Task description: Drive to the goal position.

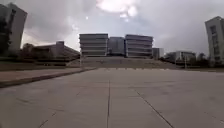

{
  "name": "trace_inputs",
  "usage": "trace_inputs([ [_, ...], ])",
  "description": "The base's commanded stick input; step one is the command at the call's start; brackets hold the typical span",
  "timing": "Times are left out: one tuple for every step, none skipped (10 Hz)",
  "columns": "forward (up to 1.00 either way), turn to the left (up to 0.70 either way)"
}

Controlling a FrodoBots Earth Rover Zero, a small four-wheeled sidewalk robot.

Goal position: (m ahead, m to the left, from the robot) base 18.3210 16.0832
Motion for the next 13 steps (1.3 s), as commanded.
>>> trace_inputs([
  [1.00,-0.08],
  [1.00,-0.02],
  [1.00,-0.01],
  [1.00,0.00],
  [1.00,0.00],
  [1.00,0.00],
  [1.00,0.00],
  [1.00,0.00],
  [1.00,-0.11],
  [1.00,-0.14],
  [1.00,0.00],
  [1.00,0.00],
  [1.00,0.00],
])
